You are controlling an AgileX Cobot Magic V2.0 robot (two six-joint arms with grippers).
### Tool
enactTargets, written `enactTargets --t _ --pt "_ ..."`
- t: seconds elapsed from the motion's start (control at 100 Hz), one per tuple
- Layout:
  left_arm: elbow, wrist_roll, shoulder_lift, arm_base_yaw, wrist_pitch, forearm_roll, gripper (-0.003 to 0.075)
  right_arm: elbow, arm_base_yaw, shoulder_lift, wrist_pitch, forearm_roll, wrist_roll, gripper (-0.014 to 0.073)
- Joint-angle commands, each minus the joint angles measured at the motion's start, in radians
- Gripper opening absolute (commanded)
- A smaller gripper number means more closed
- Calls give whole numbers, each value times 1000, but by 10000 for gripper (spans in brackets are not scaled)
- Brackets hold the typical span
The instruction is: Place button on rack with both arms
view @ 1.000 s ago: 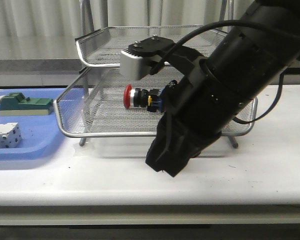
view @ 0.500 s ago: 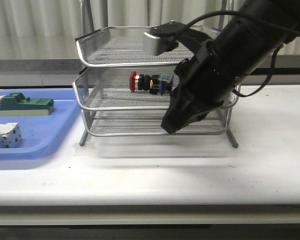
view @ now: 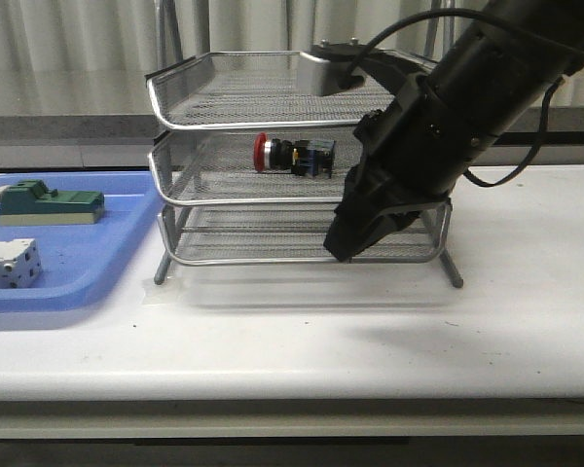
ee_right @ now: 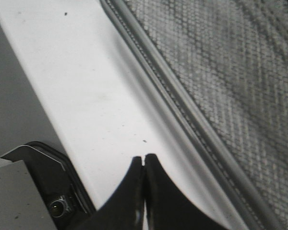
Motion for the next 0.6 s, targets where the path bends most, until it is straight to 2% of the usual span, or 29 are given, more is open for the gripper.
enactTargets --t 0.0,0.32,0.59 --pt "-31 -10 4 0 -80 -7 -20 -28 0 -80 28 15 68 -60" --pt "-31 -10 4 0 -80 -7 -20 7 -21 -283 -34 -31 235 -60" --pt "-31 -10 4 0 -80 -7 -20 158 -150 -545 -125 -46 330 -60"
